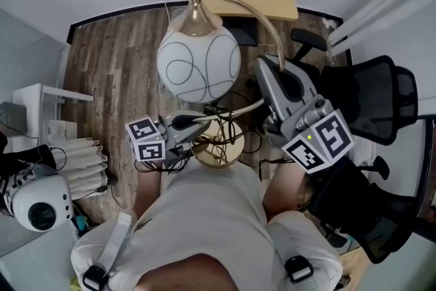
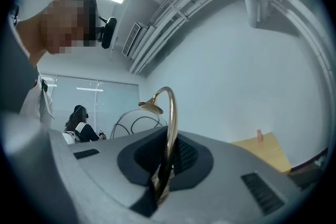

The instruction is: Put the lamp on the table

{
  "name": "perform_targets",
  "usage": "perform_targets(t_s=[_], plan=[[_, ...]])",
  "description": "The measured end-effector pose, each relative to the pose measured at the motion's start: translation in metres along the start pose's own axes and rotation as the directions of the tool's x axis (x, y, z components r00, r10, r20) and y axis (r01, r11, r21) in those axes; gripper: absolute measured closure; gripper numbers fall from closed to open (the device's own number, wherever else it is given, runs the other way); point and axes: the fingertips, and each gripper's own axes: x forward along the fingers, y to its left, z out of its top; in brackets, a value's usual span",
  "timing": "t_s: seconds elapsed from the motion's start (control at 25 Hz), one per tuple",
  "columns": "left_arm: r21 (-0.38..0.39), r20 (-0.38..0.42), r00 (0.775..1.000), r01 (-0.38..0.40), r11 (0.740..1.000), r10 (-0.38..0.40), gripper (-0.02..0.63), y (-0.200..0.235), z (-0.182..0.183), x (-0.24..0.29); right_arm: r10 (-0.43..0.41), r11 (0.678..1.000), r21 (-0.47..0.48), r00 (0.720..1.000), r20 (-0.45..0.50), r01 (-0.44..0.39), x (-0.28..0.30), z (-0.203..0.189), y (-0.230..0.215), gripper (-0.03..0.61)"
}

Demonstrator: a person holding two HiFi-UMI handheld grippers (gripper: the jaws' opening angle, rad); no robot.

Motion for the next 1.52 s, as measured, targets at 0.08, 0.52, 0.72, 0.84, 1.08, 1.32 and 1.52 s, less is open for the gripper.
perform_targets(t_s=[0.08, 0.52, 0.72, 0.84, 1.08, 1.32, 1.52], plan=[[0.000, -0.003, 1.000, 0.005, 1.000, -0.005, 0.603, 0.012, 0.009, -0.004, -0.005, 1.000, 0.000, 1.000, 0.001, 0.005, 0.015, 0.000, -0.005, 0.577], [0.009, -0.039, 0.999, 0.031, 0.999, -0.031, 0.603, 0.064, 0.042, -0.005, -0.057, 0.998, -0.009, 0.998, 0.008, 0.057, 0.060, -0.001, -0.036, 0.577], [0.007, -0.040, 0.998, 0.040, 0.999, -0.040, 0.603, 0.083, 0.054, -0.005, -0.069, 0.997, -0.015, 0.998, 0.000, 0.069, 0.080, -0.001, -0.048, 0.577], [0.006, -0.040, 0.998, 0.044, 0.999, -0.044, 0.603, 0.096, 0.065, 0.001, -0.069, 0.998, -0.015, 0.998, 0.002, 0.069, 0.091, 0.001, -0.061, 0.577], [0.007, -0.038, 0.999, 0.037, 0.999, -0.037, 0.603, 0.128, 0.086, 0.020, -0.052, 0.999, -0.012, 0.999, 0.002, 0.052, 0.115, 0.001, -0.096, 0.578], [0.014, -0.030, 0.999, 0.044, 0.999, -0.044, 0.603, 0.163, 0.110, 0.042, -0.028, 0.999, -0.023, 1.000, -0.005, 0.028, 0.142, 0.006, -0.135, 0.577], [0.001, -0.030, 0.999, 0.044, 0.999, -0.044, 0.603, 0.186, 0.132, 0.058, -0.022, 1.000, -0.008, 1.000, -0.006, 0.022, 0.163, 0.012, -0.165, 0.577]])
